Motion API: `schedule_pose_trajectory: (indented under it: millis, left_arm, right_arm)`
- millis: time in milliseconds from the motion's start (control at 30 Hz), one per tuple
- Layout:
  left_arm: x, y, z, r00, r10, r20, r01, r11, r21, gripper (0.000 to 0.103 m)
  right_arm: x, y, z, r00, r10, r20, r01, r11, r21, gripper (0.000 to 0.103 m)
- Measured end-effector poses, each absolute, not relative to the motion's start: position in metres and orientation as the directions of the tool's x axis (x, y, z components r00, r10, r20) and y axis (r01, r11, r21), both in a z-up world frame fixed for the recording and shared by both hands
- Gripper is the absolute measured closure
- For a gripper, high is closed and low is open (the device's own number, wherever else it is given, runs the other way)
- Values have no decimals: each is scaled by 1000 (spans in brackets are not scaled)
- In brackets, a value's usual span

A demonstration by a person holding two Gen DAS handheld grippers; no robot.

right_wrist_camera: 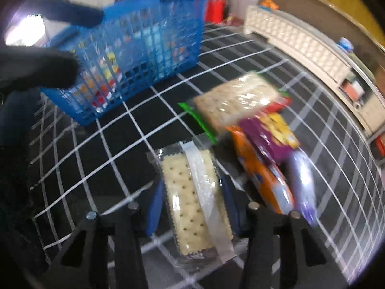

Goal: Organize snacks
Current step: 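Move the right tool to the white cracker pack and grasp it, then grasp the purple chip bag with the left tool while the right tool lifts the cracker pack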

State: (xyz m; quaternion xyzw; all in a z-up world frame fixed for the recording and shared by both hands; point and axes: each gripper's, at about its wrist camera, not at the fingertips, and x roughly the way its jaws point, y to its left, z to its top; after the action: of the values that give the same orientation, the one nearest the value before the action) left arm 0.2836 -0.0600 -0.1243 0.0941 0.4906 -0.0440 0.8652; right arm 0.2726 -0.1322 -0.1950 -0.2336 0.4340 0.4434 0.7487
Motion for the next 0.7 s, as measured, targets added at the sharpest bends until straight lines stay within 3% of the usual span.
schedule_pose_trajectory:
  millis: [267,500,700]
  left_arm:
    - [299,-82,-125,499,-36,-866,160,986,51,36]
    - [335,-113,-143,423,-58,-904,205,978,33,36]
    - [387,-137,-165,334,-18,-942,219,974,59,36]
  right_arm:
    - [268,-204,-157,372,474,-798,-741,670,52,52]
    - [278,-248,-157,437,455,-776,-615,781,111,52]
    - [286,-260,-153,460,451,-765,-564,814,141,52]
